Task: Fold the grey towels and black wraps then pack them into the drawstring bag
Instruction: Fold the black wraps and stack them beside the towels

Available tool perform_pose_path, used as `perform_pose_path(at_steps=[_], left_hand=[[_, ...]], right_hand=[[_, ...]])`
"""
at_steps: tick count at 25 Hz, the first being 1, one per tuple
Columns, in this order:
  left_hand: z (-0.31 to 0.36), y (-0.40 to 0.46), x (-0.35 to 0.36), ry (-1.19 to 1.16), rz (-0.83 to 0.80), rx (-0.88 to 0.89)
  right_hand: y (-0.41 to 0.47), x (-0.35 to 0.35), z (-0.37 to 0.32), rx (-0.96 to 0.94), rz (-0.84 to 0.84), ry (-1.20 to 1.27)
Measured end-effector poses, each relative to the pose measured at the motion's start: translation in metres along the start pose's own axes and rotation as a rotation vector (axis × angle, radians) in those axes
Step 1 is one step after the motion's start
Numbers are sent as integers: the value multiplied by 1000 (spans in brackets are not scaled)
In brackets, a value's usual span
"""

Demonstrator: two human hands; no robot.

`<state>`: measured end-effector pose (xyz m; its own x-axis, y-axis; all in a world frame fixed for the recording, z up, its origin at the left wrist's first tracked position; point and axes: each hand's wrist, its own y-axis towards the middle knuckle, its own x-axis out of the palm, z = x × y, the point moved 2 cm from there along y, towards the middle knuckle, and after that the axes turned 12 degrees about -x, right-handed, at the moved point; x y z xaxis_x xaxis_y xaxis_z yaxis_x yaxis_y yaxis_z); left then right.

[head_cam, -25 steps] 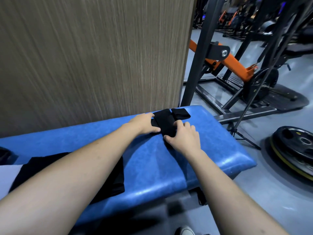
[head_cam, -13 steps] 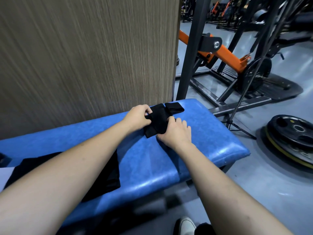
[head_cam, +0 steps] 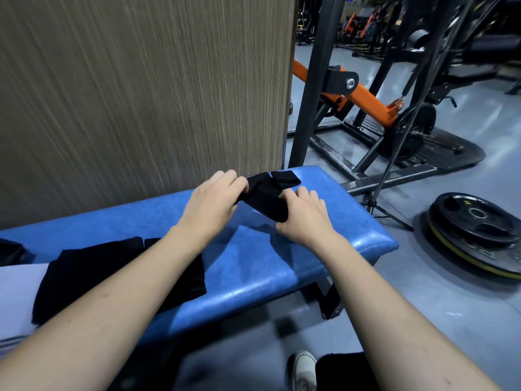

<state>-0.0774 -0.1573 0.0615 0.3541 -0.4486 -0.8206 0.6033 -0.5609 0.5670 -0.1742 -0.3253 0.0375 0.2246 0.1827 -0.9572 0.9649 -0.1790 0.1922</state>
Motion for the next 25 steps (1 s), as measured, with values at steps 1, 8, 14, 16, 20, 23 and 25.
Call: perform_pose_path(at_steps=[1,8,14,16,20,23,25], left_hand=[[5,-6,-7,-3,34,-14],[38,-57,-41,-107,86,-210],[43,-60,-49,-321,-71,-190],[41,-62,-45,-395,-128,-146],[28,-65,-36,-469,-190,-100],[23,-68,-28,-494,-183,-113],[24,-68,-29,-532,-162,-131]], right_hand=[[-6,-6,-1,-7,10,-20],[-46,-16,-15,-8,17,65],[-45,-7,-21,10,-31,164],[-42,-5,-23,-2,-15,176],[-36,-2,-27,-23,15,196],[-34,4,-29,-34,11,229],[-34,8,-30,-18,-4,276]])
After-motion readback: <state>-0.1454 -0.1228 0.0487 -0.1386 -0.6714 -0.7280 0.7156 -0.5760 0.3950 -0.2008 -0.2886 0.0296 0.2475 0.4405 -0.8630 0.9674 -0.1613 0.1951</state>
